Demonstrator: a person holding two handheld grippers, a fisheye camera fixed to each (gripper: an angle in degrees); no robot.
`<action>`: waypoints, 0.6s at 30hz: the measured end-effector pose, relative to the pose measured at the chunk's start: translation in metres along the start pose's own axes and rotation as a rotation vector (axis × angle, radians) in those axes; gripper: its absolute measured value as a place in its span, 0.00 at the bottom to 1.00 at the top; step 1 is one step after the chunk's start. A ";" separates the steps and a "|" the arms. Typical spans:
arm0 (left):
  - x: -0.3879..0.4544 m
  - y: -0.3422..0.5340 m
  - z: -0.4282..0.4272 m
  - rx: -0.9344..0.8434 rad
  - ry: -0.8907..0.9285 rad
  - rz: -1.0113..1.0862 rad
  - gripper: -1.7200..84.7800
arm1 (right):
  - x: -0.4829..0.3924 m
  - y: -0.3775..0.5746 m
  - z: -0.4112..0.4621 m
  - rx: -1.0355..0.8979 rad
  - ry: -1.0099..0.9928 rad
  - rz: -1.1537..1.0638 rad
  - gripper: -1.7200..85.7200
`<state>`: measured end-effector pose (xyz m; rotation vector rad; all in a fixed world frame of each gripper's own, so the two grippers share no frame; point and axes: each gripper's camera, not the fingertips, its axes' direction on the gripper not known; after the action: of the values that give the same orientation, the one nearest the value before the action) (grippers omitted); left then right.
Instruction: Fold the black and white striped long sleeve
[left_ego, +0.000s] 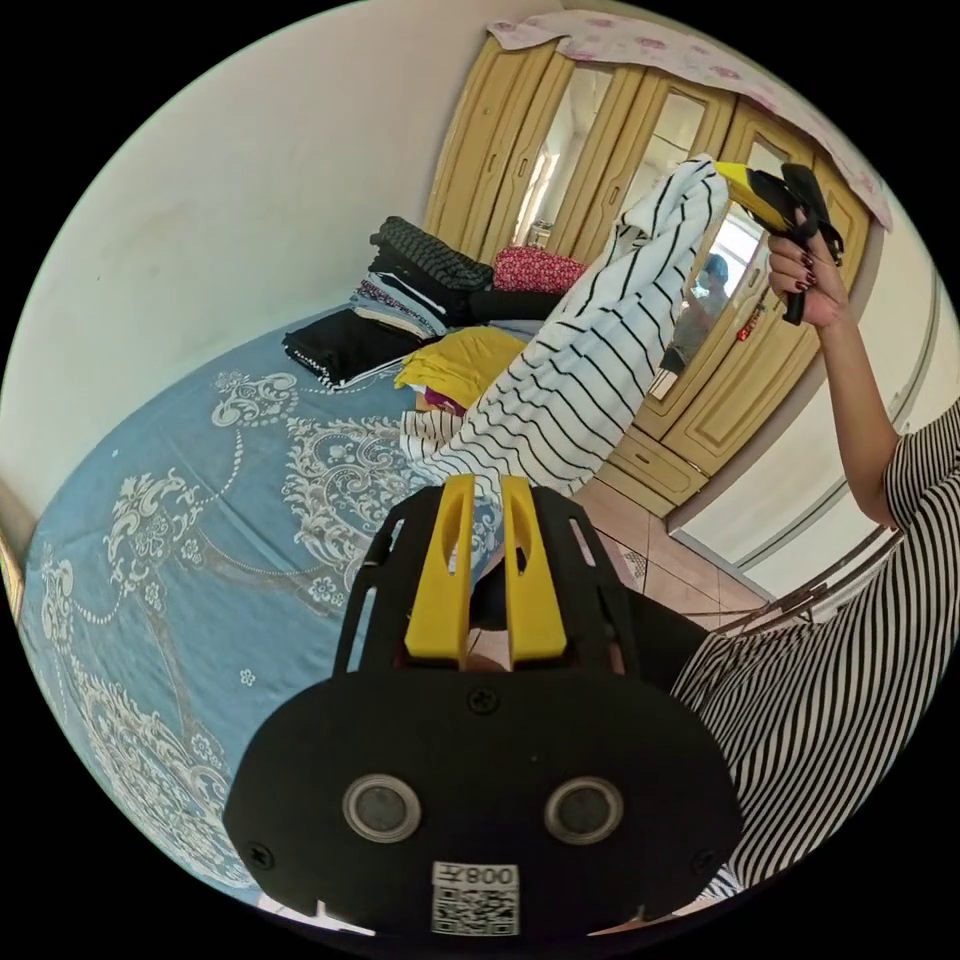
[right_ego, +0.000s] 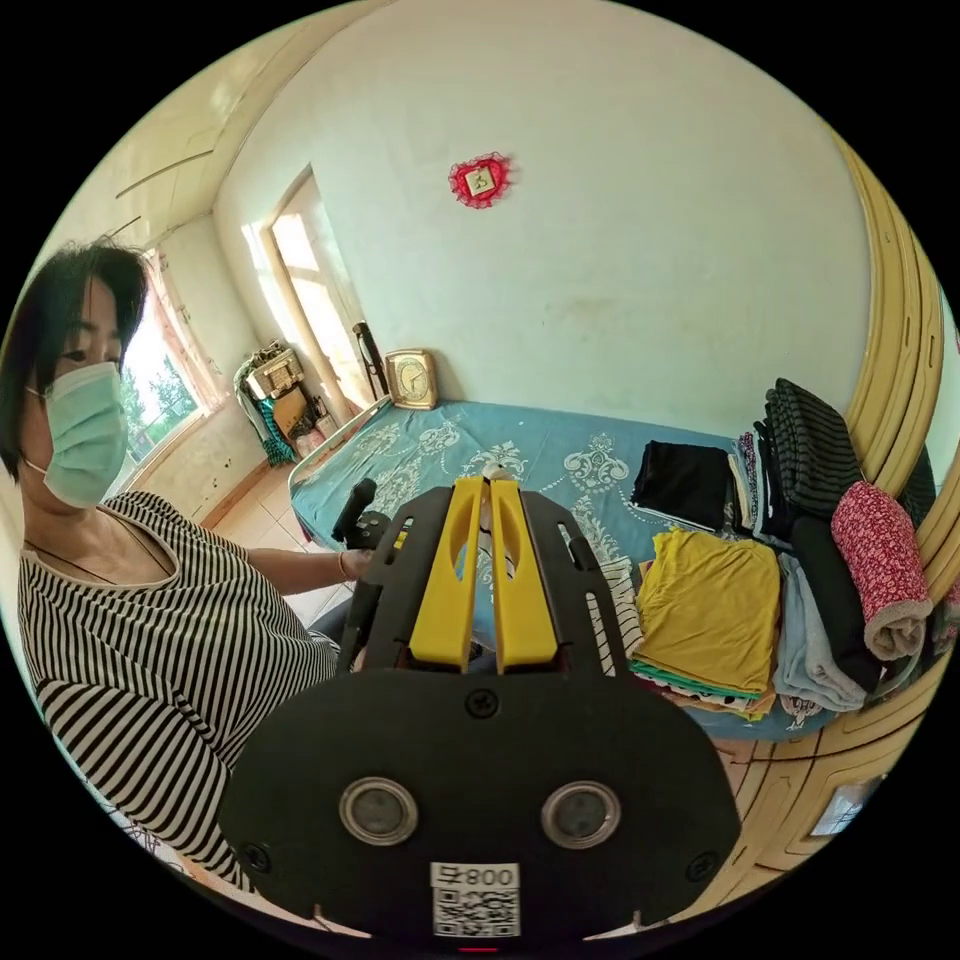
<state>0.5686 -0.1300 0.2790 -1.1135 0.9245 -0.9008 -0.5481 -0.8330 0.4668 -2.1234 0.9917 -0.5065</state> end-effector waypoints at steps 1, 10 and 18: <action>0.001 -0.011 0.004 -0.002 0.011 0.017 0.06 | -0.004 0.001 -0.001 -0.020 0.007 -0.017 0.03; -0.014 -0.110 0.053 -0.027 0.038 0.086 0.06 | -0.015 0.044 0.000 -0.081 -0.073 -0.009 0.03; -0.015 -0.158 0.169 -0.370 0.102 0.257 0.05 | 0.010 0.112 0.020 -0.175 -0.232 0.172 0.03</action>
<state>0.7004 -0.0930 0.4660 -1.2319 1.3233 -0.5921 -0.5851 -0.8809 0.3705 -2.1646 1.1038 -0.0876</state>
